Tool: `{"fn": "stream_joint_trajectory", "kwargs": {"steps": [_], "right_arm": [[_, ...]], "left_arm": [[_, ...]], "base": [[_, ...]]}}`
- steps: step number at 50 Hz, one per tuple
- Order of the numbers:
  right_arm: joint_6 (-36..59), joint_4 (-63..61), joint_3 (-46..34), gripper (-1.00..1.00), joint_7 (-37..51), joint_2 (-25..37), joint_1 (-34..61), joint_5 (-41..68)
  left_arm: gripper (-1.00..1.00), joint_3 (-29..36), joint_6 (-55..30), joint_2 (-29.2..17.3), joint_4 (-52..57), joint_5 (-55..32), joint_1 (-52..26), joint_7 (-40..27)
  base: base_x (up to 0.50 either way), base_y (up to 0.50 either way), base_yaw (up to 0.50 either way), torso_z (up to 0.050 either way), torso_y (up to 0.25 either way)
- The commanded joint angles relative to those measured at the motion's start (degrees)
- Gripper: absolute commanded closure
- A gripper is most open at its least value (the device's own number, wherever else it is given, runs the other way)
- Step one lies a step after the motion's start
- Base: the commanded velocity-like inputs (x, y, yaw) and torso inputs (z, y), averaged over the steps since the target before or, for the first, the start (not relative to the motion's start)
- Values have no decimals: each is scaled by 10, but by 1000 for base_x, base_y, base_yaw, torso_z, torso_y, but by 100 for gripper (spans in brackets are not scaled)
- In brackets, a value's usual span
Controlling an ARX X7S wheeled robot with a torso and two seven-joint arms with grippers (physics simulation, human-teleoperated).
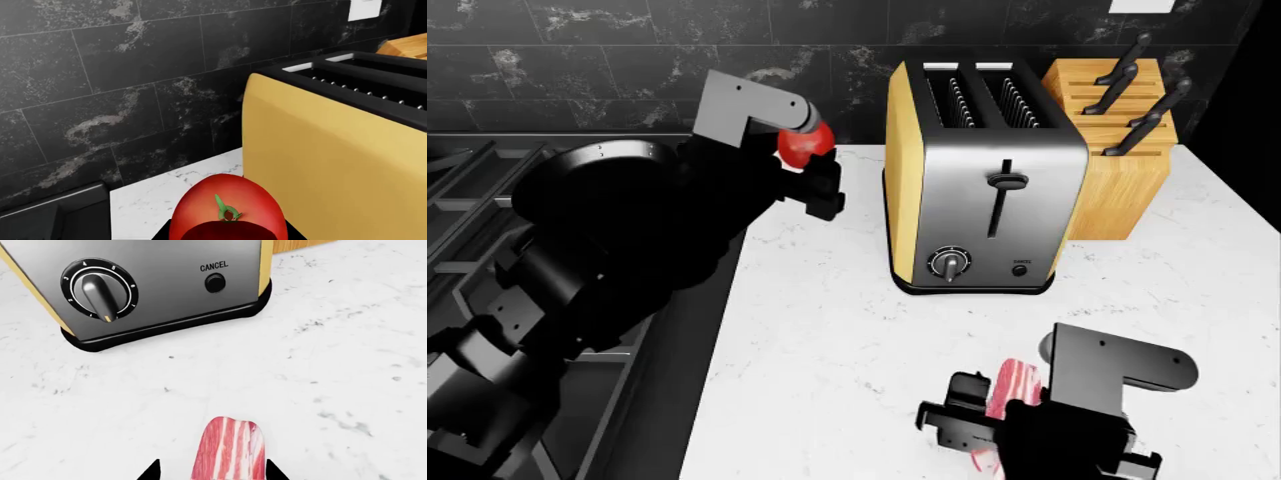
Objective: Place both pans onto different burners. Then place the tomato and the bacon on different pans.
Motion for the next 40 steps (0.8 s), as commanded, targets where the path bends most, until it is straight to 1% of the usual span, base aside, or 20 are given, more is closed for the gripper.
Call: {"fn": "stream_joint_trajectory", "kwargs": {"steps": [1,14,20,24,29,32,34,40], "right_arm": [[-14,14,-20,100,-1,-12,-24,17],[22,9,16,100,-1,-6,-40,2],[63,8,51,100,-1,12,-39,-14],[128,-2,122,100,-1,45,-49,-28],[228,-21,250,100,-1,83,-108,-51],[271,-33,312,100,-1,100,-137,-63],[287,-38,337,100,-1,106,-148,-69],[311,-52,379,100,-1,121,-168,-90]], "left_arm": [[100,-4,9,2,-10,-3,1,-3],[100,-6,5,-2,-6,-6,0,-9],[100,-7,4,-3,-4,-7,0,-12],[100,-11,0,-9,13,-12,0,-21],[100,-16,-7,-22,49,-21,2,-41],[100,-21,-14,-31,71,-27,2,-56],[100,-24,-19,-36,84,-32,0,-66],[100,-31,-32,-46,112,-42,-9,-87]], "base": [[0,3,5,0,-11],[3,2,5,0,-3],[0,2,3,0,-3],[0,0,1,0,0],[0,0,0,0,0],[0,0,0,0,0],[0,0,0,0,0],[0,0,0,0,0]]}}
